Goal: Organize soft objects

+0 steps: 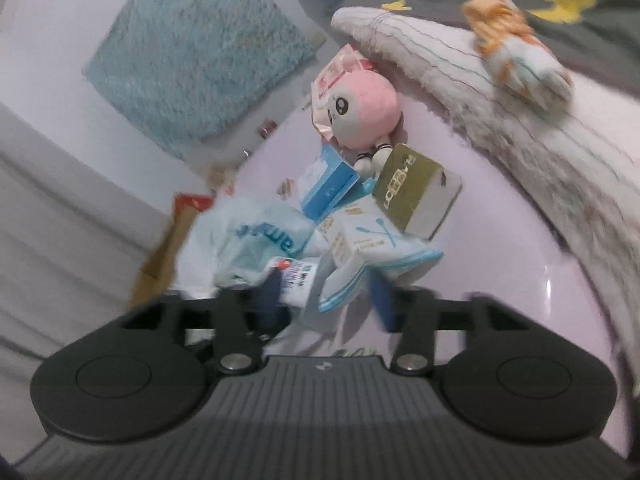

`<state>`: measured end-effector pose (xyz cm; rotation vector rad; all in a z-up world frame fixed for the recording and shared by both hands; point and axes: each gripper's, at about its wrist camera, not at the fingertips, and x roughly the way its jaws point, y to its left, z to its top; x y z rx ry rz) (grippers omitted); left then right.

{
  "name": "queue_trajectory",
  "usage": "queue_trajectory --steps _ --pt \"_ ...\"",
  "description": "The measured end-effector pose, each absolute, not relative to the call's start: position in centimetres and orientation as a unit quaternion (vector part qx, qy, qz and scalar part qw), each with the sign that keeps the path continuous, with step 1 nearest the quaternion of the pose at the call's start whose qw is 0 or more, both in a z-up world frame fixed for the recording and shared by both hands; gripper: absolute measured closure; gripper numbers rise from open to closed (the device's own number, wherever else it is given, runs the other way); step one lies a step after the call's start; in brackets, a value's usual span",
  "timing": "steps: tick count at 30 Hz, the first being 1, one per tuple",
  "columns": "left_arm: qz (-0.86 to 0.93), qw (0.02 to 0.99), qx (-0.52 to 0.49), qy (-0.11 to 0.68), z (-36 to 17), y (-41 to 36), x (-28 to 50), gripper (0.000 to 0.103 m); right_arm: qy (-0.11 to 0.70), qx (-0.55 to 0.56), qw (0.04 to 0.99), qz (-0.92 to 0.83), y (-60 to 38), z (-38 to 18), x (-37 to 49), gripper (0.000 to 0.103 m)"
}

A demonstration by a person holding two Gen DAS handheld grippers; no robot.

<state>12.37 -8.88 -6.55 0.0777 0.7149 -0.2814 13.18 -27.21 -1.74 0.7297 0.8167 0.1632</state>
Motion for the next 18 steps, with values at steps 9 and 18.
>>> queue_trajectory --steps 9,18 --pt "-0.133 0.926 0.037 0.353 -6.9 -8.6 12.6 0.073 0.443 0.243 0.86 0.073 -25.8 -4.3 17.7 0.029" --pt "-0.133 0.925 0.033 0.355 -7.3 -8.3 12.8 0.073 0.479 0.21 0.845 0.113 -25.4 -4.9 19.7 0.031"
